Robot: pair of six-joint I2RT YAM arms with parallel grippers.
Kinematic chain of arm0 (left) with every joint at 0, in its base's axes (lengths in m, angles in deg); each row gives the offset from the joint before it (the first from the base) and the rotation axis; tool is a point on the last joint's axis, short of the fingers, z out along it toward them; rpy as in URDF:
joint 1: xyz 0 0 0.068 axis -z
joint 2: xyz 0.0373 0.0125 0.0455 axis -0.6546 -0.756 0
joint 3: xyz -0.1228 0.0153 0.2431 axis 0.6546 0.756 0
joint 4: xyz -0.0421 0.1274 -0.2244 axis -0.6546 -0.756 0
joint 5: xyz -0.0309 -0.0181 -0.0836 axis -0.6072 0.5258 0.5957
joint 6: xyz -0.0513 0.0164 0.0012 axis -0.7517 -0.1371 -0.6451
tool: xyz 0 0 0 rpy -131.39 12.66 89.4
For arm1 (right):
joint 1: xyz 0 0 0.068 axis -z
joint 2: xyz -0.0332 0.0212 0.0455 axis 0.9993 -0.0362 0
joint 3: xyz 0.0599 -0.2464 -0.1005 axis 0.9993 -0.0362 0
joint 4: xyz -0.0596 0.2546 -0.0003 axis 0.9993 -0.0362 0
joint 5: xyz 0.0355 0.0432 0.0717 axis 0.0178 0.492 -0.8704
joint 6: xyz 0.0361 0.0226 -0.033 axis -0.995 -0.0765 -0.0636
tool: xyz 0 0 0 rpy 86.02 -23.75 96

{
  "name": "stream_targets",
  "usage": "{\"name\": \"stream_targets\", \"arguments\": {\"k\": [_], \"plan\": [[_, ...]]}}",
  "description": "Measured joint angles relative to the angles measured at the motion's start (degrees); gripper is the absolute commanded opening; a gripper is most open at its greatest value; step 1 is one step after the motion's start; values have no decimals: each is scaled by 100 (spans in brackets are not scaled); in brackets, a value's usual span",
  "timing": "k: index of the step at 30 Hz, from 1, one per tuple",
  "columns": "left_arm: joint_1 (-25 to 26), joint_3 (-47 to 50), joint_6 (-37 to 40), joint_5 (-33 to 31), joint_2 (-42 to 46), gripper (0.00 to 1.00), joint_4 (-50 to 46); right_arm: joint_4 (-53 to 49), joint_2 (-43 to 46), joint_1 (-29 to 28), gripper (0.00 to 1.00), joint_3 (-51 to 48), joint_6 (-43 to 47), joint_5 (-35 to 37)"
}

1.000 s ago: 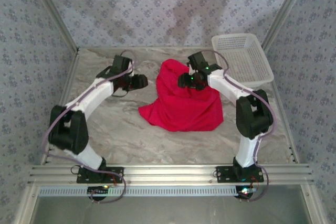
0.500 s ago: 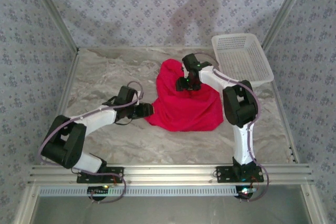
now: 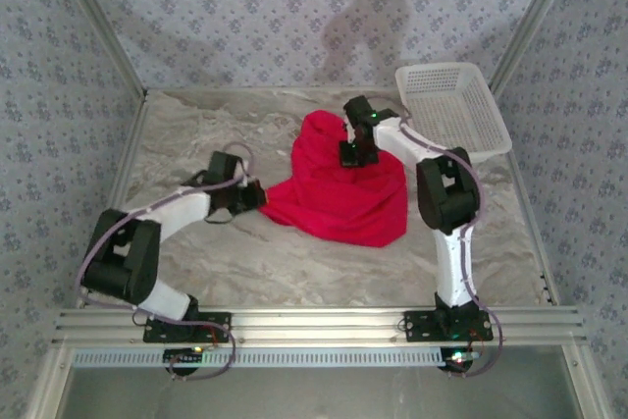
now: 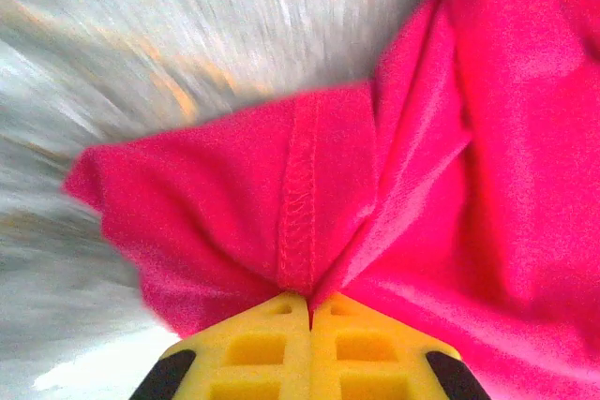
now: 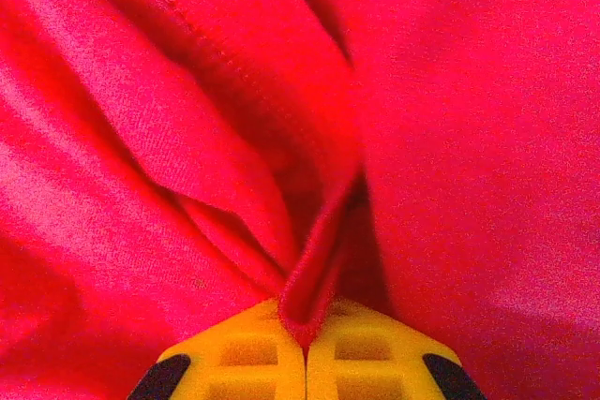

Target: Fold the inside-out t-shirt

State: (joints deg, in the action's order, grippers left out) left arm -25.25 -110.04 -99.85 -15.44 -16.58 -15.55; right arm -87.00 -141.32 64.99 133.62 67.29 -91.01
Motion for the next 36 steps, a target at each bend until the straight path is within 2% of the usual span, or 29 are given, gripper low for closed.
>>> {"name": "stream_targets", "arguments": {"k": [3,7,8,11,14,19,21,23,25,30,36], "plan": [[-988,-625,33,195,553,0,-317,-258,874,387,0,9,-118,-162],[-2387,-1279,-234,638,1270,0,-385,-363,2415,1235,0,15,-398,-570],[-2586,-1351,-332,807,1423,0,-376,-372,2732,1388,0,15,-457,-704],[-3016,-1593,-570,968,1843,0,-409,-505,3576,1652,0,46,-595,-861],[-3449,-2081,-678,925,1906,0,-518,-717,3926,1919,0,201,-686,-859],[-3628,-2793,-789,957,1950,0,-741,-999,3969,1952,0,378,-850,-1027],[-3604,-2820,-914,1012,2076,5,-686,-1056,3987,1926,0,376,-918,-1169],[-3418,-2771,-953,1023,2173,15,-662,-1025,4015,1917,0,343,-960,-1303],[-2979,-2599,-905,951,2240,25,-614,-890,4096,1917,0,149,-1003,-1464],[-1285,-1825,-605,603,2074,37,-551,-667,4162,1932,0,-463,-1045,-1676],[1038,-1217,-179,-133,1252,51,-387,-645,4177,2201,0,-857,-1043,-1528]]}}
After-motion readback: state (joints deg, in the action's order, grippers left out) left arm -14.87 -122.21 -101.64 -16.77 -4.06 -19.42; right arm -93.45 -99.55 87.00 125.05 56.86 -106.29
